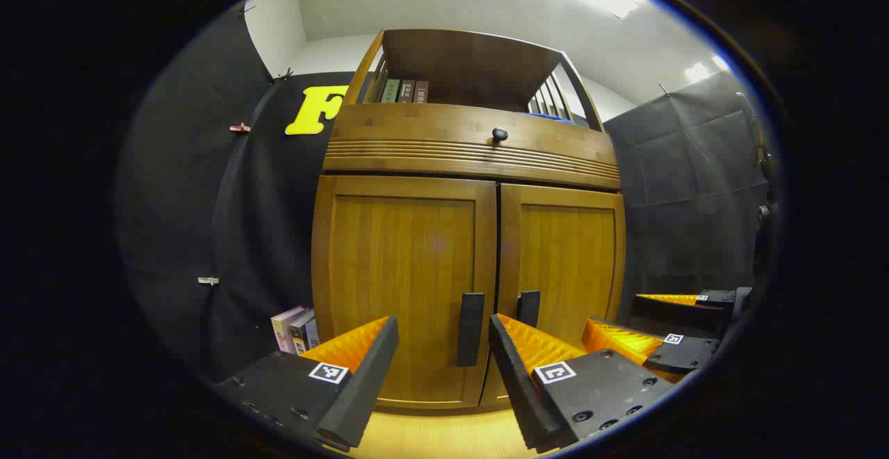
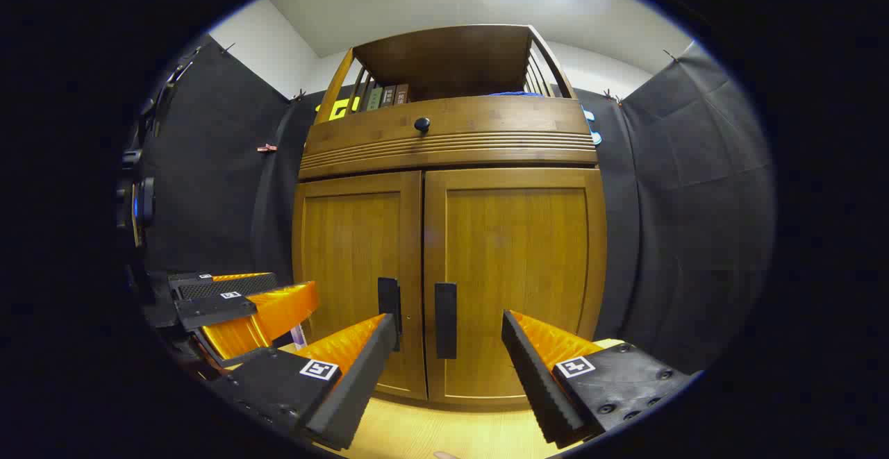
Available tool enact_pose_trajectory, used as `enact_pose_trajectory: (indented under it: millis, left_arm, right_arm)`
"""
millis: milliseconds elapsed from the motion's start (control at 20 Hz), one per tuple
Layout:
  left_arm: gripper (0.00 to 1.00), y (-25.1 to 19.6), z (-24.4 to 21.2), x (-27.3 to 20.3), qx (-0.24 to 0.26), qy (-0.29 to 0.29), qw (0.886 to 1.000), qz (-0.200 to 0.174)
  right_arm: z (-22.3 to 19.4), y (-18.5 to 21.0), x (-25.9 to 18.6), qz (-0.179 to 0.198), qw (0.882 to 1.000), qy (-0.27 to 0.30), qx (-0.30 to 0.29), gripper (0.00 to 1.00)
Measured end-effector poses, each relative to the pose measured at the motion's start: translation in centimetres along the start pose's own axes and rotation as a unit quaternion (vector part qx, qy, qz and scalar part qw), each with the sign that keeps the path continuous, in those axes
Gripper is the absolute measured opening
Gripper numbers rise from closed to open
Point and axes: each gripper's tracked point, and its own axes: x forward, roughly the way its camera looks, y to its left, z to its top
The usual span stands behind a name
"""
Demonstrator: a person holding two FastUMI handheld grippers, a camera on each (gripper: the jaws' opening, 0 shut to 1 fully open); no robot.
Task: Open the right door of the double-door shoe cabinet with the right hand, and open the left door with the left hand.
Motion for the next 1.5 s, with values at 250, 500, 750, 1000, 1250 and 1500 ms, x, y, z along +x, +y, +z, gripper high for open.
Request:
enact_pose_trajectory:
  millis: [250, 500, 750, 1000, 1250, 1500]
  left_arm:
    - [0.82, -0.4, 0.0, 0.1, 0.008, -0.001, 1.0, -0.006]
    - [0.79, -0.8, 0.0, 0.1, 0.004, -0.002, 1.0, -0.014]
    - [0.82, -0.8, -0.1, 0.2, 0.001, -0.005, 1.0, -0.013]
    - [0.79, -0.6, -0.1, 0.3, -0.004, -0.006, 1.0, -0.013]
    - [0.82, -0.4, -0.3, 0.2, -0.006, -0.006, 1.0, -0.019]
    - [0.82, -0.2, 0.0, -0.1, -0.002, -0.013, 1.0, -0.024]
  right_arm:
    - [0.5, 0.4, -0.2, 0.009, 1.0, -0.009, 0.009, 0.97]
    - [0.5, -0.3, -0.4, 0.0, 1.0, -0.009, 0.006, 1.0]
    - [0.6, -0.4, -0.3, -0.003, 1.0, -0.01, 0.004, 0.99]
    - [0.0, -0.2, 0.2, -0.001, 1.0, -0.004, 0.0, 0.98]
    - [-0.4, 0.6, 0.8, 0.005, 1.0, 0.001, -0.003, 0.97]
    - [-0.2, 0.9, 3.2, 0.0, 1.0, -0.009, -0.004, 0.97]
